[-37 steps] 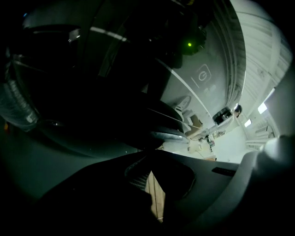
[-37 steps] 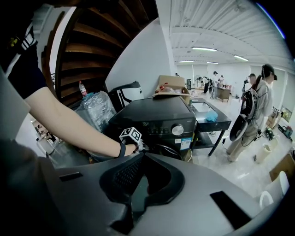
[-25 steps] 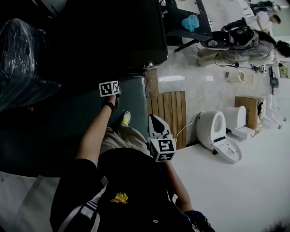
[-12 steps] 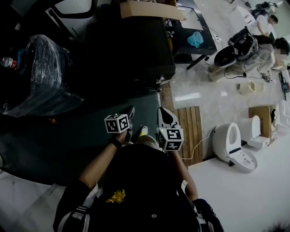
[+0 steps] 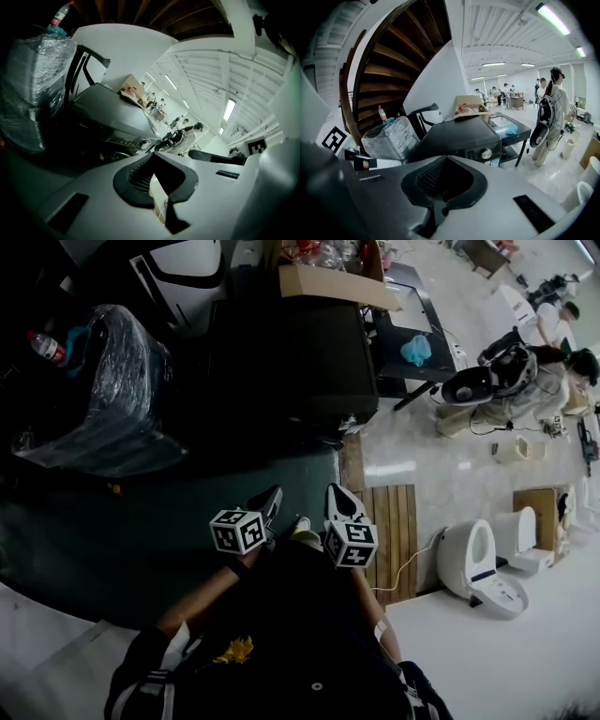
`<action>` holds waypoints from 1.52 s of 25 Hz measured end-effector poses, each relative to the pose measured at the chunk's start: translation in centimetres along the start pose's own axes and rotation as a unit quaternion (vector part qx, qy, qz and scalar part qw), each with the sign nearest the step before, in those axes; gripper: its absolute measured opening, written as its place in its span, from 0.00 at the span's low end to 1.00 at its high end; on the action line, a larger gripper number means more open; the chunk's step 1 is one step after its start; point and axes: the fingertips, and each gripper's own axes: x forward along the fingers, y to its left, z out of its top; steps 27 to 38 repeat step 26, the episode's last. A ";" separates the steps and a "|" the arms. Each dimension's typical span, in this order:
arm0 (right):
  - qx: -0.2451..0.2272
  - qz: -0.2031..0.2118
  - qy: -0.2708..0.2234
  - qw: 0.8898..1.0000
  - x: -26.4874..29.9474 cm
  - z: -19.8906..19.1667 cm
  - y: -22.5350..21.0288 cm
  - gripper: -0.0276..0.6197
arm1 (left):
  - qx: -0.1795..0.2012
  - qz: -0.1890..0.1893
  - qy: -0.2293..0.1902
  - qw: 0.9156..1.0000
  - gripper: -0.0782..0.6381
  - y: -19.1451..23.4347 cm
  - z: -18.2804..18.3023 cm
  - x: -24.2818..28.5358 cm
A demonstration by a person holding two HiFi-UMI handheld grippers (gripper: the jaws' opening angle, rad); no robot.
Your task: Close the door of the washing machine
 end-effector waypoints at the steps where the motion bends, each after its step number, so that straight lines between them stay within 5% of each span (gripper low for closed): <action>1: 0.000 -0.002 0.001 1.000 -0.1 0.0 0.3 0.08 | -0.006 0.001 -0.004 1.000 0.13 0.3 0.1 -0.4; 26: -0.037 -0.020 0.000 0.999 -1.3 -2.1 7.5 0.08 | -0.005 -0.065 -0.004 0.998 0.13 2.1 0.4 -5.0; 38: -0.037 -0.020 0.000 0.999 -1.3 -2.1 7.5 0.08 | -0.005 -0.065 -0.004 0.998 0.13 2.1 0.4 -5.0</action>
